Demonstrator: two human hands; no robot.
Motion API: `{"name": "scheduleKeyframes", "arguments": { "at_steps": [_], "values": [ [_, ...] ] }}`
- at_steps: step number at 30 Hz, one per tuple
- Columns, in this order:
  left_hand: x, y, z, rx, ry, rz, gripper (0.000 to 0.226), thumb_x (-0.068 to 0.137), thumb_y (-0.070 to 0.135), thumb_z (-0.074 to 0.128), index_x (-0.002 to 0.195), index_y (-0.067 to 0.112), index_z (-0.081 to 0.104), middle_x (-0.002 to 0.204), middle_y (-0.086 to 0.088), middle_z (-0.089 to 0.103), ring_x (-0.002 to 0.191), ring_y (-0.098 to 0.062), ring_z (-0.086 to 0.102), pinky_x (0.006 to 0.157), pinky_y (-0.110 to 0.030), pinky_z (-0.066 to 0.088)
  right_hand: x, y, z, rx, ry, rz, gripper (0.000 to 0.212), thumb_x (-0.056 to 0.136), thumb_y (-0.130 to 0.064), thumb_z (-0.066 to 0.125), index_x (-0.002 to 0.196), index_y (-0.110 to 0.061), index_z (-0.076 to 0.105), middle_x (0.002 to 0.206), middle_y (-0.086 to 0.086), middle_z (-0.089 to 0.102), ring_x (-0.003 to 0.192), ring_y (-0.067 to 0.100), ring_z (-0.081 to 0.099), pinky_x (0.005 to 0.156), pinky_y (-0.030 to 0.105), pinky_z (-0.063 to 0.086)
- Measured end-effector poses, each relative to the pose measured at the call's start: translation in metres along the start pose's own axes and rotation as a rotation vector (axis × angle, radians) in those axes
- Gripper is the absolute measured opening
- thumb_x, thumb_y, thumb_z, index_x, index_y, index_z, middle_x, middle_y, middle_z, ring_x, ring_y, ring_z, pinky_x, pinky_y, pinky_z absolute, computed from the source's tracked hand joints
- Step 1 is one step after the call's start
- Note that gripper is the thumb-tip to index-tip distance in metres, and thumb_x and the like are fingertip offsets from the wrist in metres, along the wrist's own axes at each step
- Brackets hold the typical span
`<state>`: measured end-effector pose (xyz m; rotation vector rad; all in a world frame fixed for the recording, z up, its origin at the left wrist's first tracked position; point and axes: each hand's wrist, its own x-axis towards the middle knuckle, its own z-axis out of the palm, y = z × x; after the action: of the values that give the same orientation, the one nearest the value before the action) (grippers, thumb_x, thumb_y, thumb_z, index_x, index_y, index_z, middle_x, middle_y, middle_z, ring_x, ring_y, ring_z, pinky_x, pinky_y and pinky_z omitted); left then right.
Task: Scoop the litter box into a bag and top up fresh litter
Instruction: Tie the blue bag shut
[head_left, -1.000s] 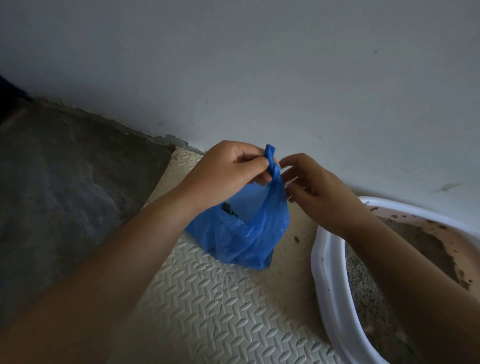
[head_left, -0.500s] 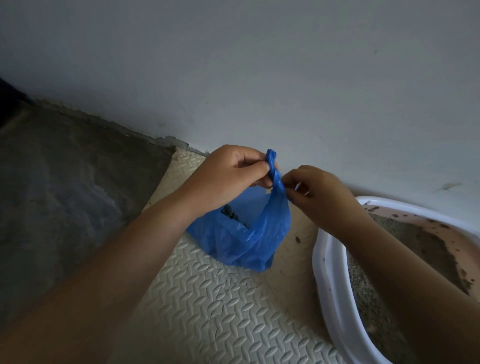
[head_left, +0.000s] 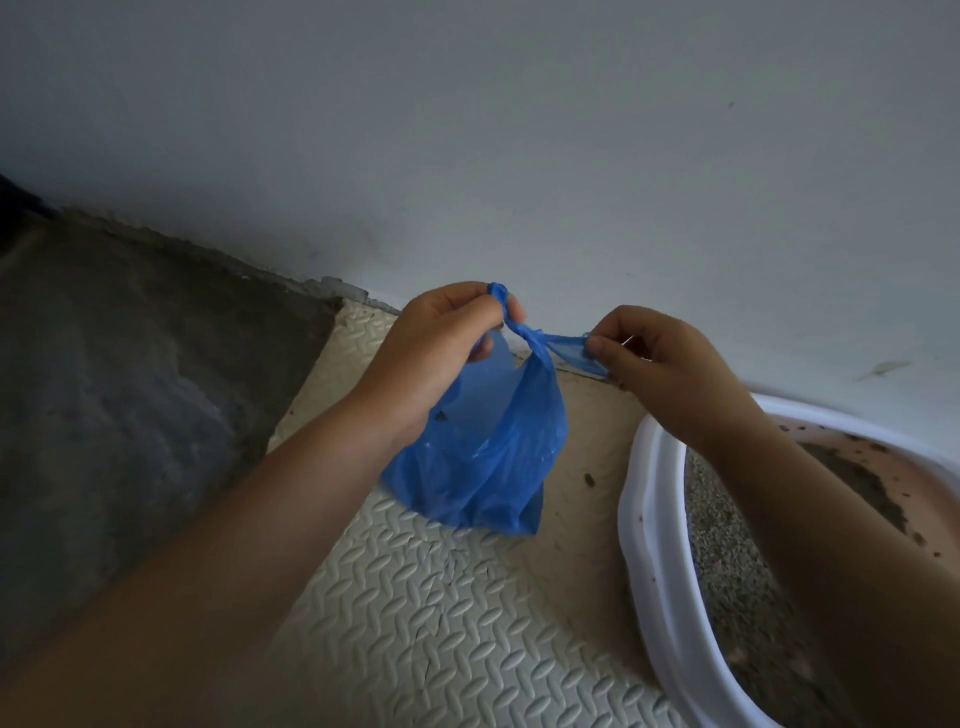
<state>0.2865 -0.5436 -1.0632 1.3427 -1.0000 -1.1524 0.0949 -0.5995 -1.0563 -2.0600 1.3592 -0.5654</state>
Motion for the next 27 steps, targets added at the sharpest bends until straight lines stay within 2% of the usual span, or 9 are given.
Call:
{"name": "scheduleKeyframes", "arguments": {
  "at_steps": [5, 8, 11, 15, 19, 23, 27],
  "values": [
    [0.004, -0.002, 0.002, -0.034, -0.014, -0.013, 0.022, 0.077, 0.018, 0.046, 0.06, 0.023, 0.059, 0.063, -0.002, 0.042, 0.067, -0.019, 0.038, 0.074, -0.03, 0.044, 0.0, 0.003, 0.001, 0.046, 0.002, 0.021, 0.018, 0.09, -0.023, 0.059, 0.072, -0.025, 0.059, 0.061, -0.004, 0.059, 0.059, 0.012, 0.053, 0.063, 0.029, 0.043],
    [0.007, -0.003, 0.001, 0.005, -0.044, 0.003, 0.023, 0.079, 0.023, 0.047, 0.062, 0.025, 0.063, 0.063, 0.004, 0.049, 0.069, -0.02, 0.041, 0.074, -0.029, 0.046, 0.001, 0.004, 0.001, 0.085, 0.007, 0.035, 0.02, 0.089, -0.022, 0.059, 0.07, -0.026, 0.059, 0.061, -0.003, 0.059, 0.058, 0.011, 0.053, 0.064, 0.031, 0.045],
    [0.008, -0.006, -0.002, 0.045, -0.058, 0.025, 0.024, 0.086, 0.028, 0.054, 0.068, 0.027, 0.069, 0.069, -0.003, 0.049, 0.068, -0.017, 0.045, 0.073, -0.028, 0.043, 0.001, 0.006, 0.0, 0.129, 0.013, 0.053, 0.018, 0.089, -0.021, 0.061, 0.071, -0.024, 0.061, 0.059, -0.006, 0.059, 0.057, 0.007, 0.054, 0.067, 0.034, 0.048],
    [0.008, -0.013, -0.003, 0.05, -0.036, 0.065, 0.021, 0.093, 0.029, 0.057, 0.078, 0.027, 0.071, 0.062, 0.011, 0.052, 0.067, -0.008, 0.048, 0.068, -0.016, 0.042, 0.001, 0.009, -0.001, 0.129, 0.008, 0.057, 0.016, 0.089, -0.021, 0.06, 0.073, -0.023, 0.063, 0.06, -0.008, 0.059, 0.055, 0.003, 0.054, 0.066, 0.033, 0.048],
    [0.011, -0.022, -0.007, -0.005, 0.035, 0.089, 0.019, 0.09, 0.033, 0.059, 0.077, 0.036, 0.073, 0.085, 0.011, 0.066, 0.086, -0.007, 0.057, 0.087, -0.029, 0.045, 0.002, 0.012, 0.0, 0.098, 0.033, 0.063, 0.016, 0.09, -0.021, 0.059, 0.074, -0.022, 0.062, 0.062, -0.005, 0.06, 0.06, 0.009, 0.056, 0.069, 0.039, 0.052],
    [0.012, -0.03, -0.012, -0.13, 0.056, 0.072, 0.016, 0.085, 0.033, 0.06, 0.074, 0.032, 0.073, 0.082, 0.012, 0.069, 0.087, -0.012, 0.061, 0.09, -0.036, 0.045, 0.004, 0.018, 0.001, 0.083, 0.06, 0.08, 0.015, 0.09, -0.021, 0.059, 0.076, -0.02, 0.061, 0.065, 0.0, 0.062, 0.068, 0.025, 0.061, 0.074, 0.044, 0.054],
    [0.015, -0.038, -0.027, -0.19, 0.147, 0.027, 0.036, 0.094, 0.024, 0.055, 0.064, 0.035, 0.072, 0.077, 0.018, 0.065, 0.078, 0.0, 0.057, 0.084, -0.025, 0.039, 0.002, 0.038, -0.004, 0.051, 0.136, 0.164, 0.017, 0.09, -0.02, 0.058, 0.073, -0.021, 0.059, 0.063, -0.002, 0.06, 0.064, 0.018, 0.059, 0.073, 0.039, 0.052]
  ]
}}
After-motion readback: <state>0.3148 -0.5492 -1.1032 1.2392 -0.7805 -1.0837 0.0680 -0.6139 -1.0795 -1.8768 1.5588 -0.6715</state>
